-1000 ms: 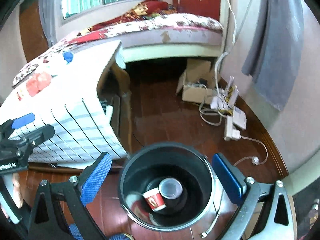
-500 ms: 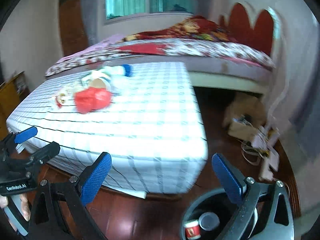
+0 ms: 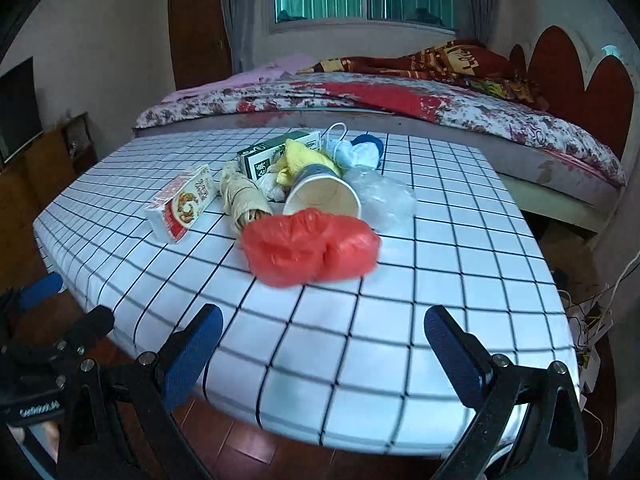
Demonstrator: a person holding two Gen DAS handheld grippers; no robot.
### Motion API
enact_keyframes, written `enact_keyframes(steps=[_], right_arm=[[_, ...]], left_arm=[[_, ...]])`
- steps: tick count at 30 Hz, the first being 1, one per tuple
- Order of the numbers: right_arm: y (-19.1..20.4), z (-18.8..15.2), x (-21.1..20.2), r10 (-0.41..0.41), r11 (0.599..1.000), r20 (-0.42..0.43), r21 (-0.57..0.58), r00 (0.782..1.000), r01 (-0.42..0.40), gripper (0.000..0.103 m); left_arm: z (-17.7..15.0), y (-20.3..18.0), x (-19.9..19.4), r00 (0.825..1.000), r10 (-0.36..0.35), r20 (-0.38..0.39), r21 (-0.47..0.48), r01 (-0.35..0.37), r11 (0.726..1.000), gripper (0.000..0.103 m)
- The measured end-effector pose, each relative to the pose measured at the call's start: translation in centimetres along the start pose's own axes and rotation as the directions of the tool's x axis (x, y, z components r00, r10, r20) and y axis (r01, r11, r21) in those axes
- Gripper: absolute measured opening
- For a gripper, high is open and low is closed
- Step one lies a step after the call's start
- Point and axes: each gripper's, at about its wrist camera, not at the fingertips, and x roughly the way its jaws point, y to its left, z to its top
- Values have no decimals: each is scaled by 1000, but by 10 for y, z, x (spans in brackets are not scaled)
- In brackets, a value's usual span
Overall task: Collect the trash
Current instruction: 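Grasp the white-and-red milk carton with the left tool while the right tool grasps the red plastic bag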
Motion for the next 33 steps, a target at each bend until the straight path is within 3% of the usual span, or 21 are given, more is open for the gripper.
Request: enact_keyframes(steps=[12,19,21,23,25,29,33], right_arm=[[1,29,67,34,999,-105,17,994,-32,101],[-16,37,78,50,997,-107,56,993,-44,76],[-18,37,81,59,997,-112,58,992,-53,72],[-20,38,83,70,996,-114,57,991,-64,62],[-21,38,81,83,995,-114,58,990,-77,54],[-25,34,75,109,993,-101,65,989,-103,44],[-24,26,59,147,988,-65,58,987,-144,41]], left_arm=[[41,17,76,998,-3,-65,-31,1,1000,86],[54,19,109,993,-4,-118,-26,1,1000,73],[54,21,117,990,-18,-141,-41,13,999,64],[53,22,122,986,-32,-161,-47,25,999,46],[51,23,121,987,-32,-160,-45,25,999,36],[44,28,104,992,-34,-121,-49,28,998,35],[37,26,83,996,-33,-85,-34,31,999,35]])
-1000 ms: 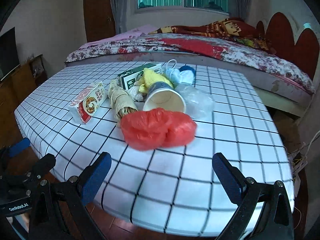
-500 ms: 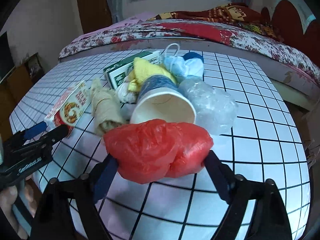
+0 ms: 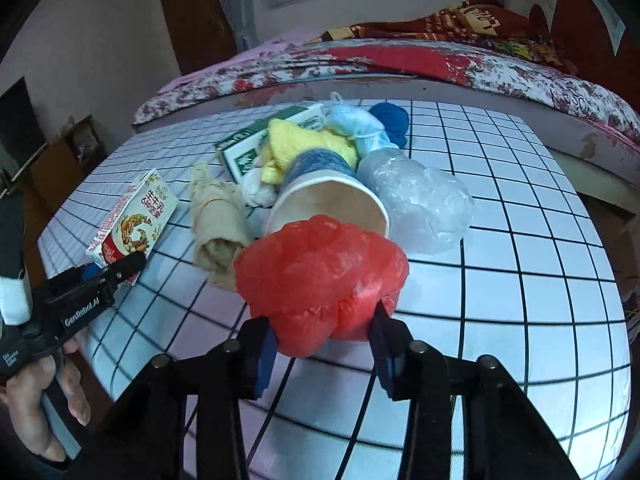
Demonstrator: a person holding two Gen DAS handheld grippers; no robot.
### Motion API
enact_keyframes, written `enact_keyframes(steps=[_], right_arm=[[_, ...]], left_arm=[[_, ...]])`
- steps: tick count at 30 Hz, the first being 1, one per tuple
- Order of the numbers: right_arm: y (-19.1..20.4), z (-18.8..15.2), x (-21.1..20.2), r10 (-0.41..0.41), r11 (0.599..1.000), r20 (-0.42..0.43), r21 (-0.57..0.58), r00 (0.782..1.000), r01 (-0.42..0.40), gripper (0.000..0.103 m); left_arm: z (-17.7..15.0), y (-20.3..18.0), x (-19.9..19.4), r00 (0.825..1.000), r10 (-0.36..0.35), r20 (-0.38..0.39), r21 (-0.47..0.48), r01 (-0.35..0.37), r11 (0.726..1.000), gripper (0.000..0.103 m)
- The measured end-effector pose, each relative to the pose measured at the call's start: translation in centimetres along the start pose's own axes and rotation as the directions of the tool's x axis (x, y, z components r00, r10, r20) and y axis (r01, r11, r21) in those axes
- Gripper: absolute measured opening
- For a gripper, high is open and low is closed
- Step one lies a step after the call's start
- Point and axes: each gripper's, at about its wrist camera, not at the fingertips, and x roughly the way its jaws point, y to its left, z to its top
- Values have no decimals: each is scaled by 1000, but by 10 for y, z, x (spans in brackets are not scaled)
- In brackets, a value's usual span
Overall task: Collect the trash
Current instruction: 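Grasp the white-and-red milk carton with the left tool while the right tool grasps the red plastic bag, then carry the carton and red bag over the black bin with both tools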
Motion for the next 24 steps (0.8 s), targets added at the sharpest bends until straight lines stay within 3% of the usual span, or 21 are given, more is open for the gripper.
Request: enact_keyframes(steps=[8,24], right_arm=[[0,-16,-41,-2,1000,98,-4,995,2,39],[-25,-54,-140,-45,998,218,49,975,35,39]], left_arm=[[-22,-24,-47,998,-30,56,54,27,998,35],[-51,-85,-115,982,-150,113,163,130,978,35]])
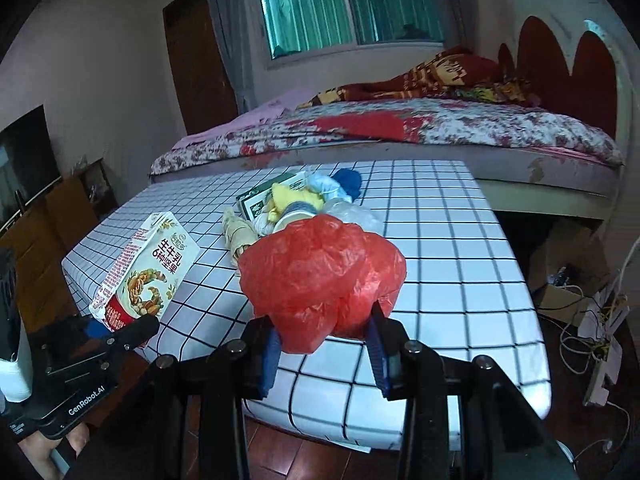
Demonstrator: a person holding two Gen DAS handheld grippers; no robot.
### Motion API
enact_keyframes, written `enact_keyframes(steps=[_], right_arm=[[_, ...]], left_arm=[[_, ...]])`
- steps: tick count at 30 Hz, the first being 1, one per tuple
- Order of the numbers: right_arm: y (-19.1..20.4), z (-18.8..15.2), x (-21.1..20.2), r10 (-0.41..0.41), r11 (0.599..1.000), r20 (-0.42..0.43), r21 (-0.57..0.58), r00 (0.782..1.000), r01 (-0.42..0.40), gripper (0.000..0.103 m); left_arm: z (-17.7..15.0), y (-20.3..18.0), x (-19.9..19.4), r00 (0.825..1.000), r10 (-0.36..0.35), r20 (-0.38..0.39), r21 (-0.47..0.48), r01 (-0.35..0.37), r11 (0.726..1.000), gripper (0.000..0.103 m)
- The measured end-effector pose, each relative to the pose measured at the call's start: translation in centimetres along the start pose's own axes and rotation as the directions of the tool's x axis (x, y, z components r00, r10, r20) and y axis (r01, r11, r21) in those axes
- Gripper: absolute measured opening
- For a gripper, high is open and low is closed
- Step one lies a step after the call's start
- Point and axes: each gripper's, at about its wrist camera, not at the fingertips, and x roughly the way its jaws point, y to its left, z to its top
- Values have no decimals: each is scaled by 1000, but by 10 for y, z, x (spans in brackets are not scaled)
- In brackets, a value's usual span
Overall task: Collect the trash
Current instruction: 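Carry the carton and red bag over the black bin with both tools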
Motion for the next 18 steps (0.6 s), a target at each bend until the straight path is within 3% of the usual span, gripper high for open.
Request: enact_keyframes(steps=[18], right_arm=[[-50,-24,-81,-108,992,89,77,990,101,39]], left_arm=[[-10,-78,-30,988,-150,37,122,144,982,35]])
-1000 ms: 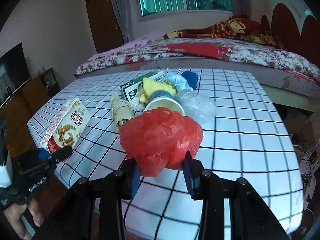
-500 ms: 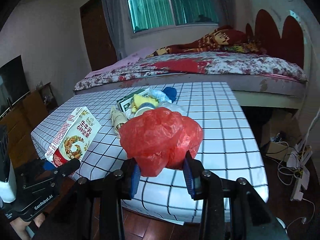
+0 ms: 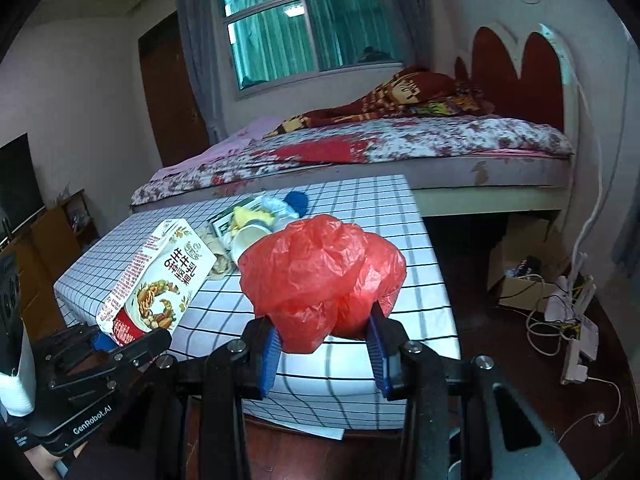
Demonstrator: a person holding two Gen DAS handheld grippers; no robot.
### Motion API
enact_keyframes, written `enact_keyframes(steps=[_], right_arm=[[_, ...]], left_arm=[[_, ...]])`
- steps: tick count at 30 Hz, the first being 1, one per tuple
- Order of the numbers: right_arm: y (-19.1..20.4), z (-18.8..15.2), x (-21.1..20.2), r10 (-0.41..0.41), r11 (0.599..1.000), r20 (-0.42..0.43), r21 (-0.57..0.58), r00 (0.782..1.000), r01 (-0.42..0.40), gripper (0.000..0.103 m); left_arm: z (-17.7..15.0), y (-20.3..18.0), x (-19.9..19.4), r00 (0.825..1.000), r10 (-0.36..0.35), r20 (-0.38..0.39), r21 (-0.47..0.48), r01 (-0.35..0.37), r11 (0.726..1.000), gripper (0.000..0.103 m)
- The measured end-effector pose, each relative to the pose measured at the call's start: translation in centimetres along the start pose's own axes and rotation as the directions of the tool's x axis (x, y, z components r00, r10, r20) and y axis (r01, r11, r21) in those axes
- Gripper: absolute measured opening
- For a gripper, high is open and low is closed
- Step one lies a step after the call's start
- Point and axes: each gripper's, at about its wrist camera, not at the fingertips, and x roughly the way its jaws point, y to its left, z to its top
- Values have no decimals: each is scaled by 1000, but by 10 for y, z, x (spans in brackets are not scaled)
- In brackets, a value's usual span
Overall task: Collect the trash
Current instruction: 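Carry the carton and red bag over the black bin with both tools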
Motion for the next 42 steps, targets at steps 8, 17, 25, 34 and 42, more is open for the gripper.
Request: enact_keyframes(steps=[8,17,25,34,42], right_arm=[[-37,-9,-30,-62,997,29,42,998,61,39],[-82,-29,-56,-148,985,13,97,989,146,39],[-115,-53,-72,-194,975,-29,109,981,196,40],[-159,-87,-77,-235,956,-112,152,966,250,40],[-184,-132,-56,-224,955,-245,138,943,263,40]], left_arm=[[1,-47,2,996,-86,-2,58,86,995,35],[-5,-99,15,982,-185,-42,126,189,974,35],[-17,-140,24,962,-259,-91,173,271,947,35],[-43,-175,46,921,-330,-209,203,371,906,35],[-71,-200,76,861,-374,-345,180,451,874,35]])
